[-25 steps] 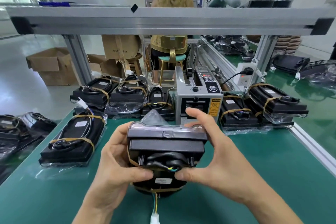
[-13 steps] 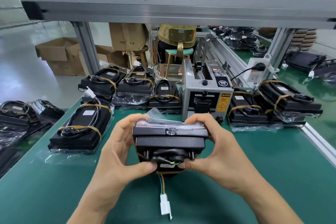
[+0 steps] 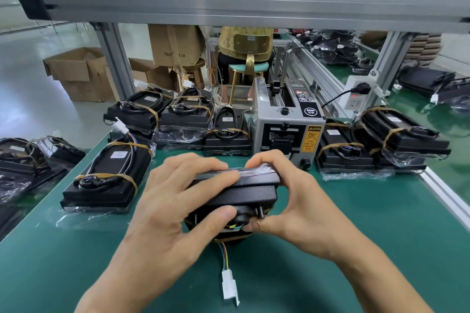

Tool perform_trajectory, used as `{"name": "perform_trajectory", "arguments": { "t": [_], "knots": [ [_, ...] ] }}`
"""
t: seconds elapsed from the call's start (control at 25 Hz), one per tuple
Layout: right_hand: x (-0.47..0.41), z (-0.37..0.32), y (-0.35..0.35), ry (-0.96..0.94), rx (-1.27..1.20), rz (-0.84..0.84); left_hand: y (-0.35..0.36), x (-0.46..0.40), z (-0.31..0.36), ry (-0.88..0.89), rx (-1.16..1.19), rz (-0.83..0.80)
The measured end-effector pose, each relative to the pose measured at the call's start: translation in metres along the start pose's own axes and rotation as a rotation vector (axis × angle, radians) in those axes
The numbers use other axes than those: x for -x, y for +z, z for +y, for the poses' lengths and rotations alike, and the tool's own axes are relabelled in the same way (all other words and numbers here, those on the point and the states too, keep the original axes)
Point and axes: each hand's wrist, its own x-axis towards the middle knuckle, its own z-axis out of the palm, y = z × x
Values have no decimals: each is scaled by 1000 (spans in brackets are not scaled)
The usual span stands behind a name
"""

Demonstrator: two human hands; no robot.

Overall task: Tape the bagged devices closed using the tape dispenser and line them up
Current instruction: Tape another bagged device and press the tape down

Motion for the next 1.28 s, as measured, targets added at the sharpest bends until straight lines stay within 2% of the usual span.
{"name": "perform_trajectory", "arguments": {
  "t": [0.2, 0.44, 0.8, 0.92, 1.12, 1.28],
  "knots": [
    [-6, 4, -6, 8, -24, -41, -2, -6, -2, 27, -65, -53],
    [-13, 14, -12, 21, -48, -80, -1, -5, -3, -164, 256, -9],
    [-15, 17, -16, 42, -48, -104, 2, -9, 0, -165, 335, -6],
    [-14, 15, -19, 69, -134, -150, 5, -6, 2, -194, 383, 43],
    [-13, 15, -19, 71, -240, -162, 7, -4, 5, -206, 291, 134],
    [-10, 10, -19, 95, -404, -159, 6, 0, 11, -107, 139, 161]
  ]
}}
